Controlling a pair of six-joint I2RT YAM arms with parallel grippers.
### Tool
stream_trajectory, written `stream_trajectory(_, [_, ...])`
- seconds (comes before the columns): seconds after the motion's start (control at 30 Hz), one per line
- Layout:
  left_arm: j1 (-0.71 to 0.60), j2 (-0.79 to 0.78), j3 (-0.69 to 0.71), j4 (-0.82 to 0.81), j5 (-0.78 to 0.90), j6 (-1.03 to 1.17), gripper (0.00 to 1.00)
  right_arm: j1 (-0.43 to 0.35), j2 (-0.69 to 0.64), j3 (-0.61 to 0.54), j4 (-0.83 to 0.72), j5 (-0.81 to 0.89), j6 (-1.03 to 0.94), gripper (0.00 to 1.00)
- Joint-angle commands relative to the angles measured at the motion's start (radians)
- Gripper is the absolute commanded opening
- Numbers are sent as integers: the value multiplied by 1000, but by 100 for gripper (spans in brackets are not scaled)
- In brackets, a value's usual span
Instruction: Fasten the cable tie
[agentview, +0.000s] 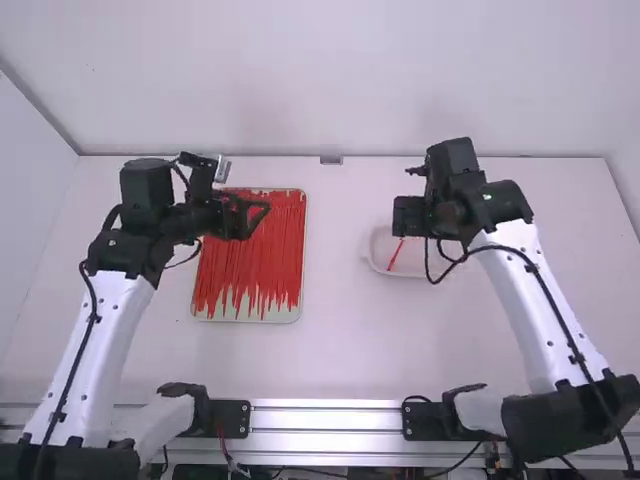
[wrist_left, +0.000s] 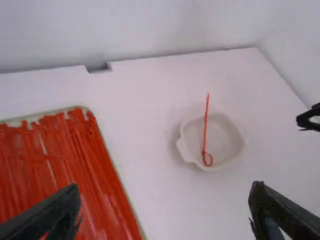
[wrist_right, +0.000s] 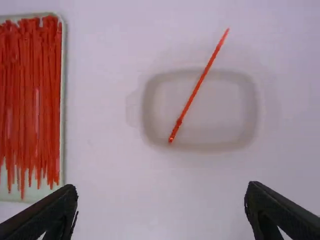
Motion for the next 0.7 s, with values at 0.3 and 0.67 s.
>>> stream_trajectory(0.3, [4,-220,-196,185,-213,28,69,-178,-199,-183,166,7,-202,72])
stream_trajectory(0.67, [4,-472,-448,437,-465,28,44,-254,-430,-414,396,7,-241,49])
